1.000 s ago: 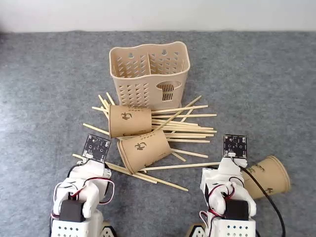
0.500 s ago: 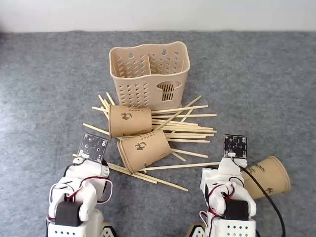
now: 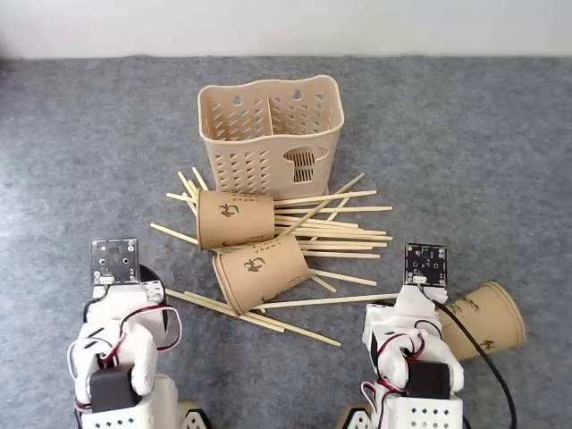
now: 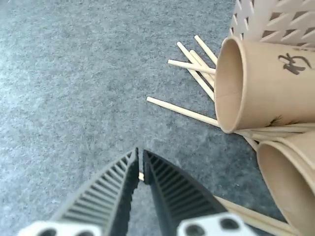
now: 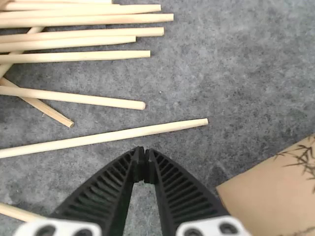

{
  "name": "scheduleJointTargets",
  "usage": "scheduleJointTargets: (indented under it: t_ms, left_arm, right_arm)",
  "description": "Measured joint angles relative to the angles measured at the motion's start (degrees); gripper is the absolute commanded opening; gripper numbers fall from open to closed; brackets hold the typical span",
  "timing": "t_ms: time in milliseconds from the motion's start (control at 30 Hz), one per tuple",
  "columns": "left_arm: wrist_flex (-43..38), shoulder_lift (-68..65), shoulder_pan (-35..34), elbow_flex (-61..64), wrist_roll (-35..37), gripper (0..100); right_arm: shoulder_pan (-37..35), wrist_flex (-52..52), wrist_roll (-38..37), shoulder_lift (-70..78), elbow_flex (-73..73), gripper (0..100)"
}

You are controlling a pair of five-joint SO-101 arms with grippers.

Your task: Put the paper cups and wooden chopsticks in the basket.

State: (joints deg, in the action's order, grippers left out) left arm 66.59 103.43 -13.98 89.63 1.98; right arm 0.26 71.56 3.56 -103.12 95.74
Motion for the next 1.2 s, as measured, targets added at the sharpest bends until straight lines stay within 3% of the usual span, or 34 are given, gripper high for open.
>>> scheduleJointTargets:
  t_ms: [333,700,1000,1200]
  left_arm:
    - [0.00,0.00,-0.18,0.00,0.26,2]
    - [0.00,0.00,-0.18,0.00,0.26,2]
    - [0.00,0.00,-0.18,0.00,0.26,2]
    - [0.00,0.00,-0.18,0.00,0.26,2]
  right_arm:
    - [-8.53,0.00,0.00,0.00,0.00,1.2]
    - [-9.32,4.31,0.00,0.00,-0.70,1.5]
    - [-3.25,7.03,-8.00,-0.18,-16.62,1.5]
    - [7.12,15.21,-12.57,0.70,-34.20,1.5]
